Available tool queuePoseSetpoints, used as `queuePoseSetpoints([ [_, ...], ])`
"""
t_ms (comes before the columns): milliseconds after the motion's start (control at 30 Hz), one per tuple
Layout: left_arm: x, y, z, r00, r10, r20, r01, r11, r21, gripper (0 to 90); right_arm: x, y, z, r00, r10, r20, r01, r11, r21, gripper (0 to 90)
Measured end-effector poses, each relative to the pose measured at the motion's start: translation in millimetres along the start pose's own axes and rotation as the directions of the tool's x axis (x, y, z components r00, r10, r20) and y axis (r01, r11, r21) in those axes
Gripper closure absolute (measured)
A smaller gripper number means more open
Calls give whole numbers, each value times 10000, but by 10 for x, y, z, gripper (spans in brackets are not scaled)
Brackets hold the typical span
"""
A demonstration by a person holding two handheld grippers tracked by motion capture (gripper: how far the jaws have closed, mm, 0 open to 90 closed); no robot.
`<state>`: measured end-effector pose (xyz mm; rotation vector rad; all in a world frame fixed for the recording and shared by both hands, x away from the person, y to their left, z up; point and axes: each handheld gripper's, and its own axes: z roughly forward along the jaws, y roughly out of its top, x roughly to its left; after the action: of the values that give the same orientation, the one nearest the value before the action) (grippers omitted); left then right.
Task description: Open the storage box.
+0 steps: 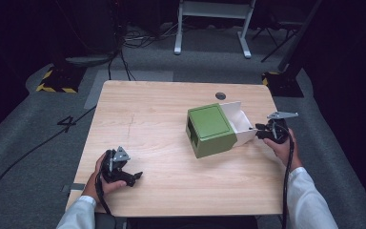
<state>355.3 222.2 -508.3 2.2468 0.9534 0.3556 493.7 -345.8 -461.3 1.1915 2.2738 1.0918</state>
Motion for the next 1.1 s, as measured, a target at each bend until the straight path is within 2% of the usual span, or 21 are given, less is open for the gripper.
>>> queuePoseSetpoints([
  [1100,0,0,0,10000,-4,6,4,10000,7,4,-134,-4,-40,9985,314,441,-308,9994,-149,529],
])
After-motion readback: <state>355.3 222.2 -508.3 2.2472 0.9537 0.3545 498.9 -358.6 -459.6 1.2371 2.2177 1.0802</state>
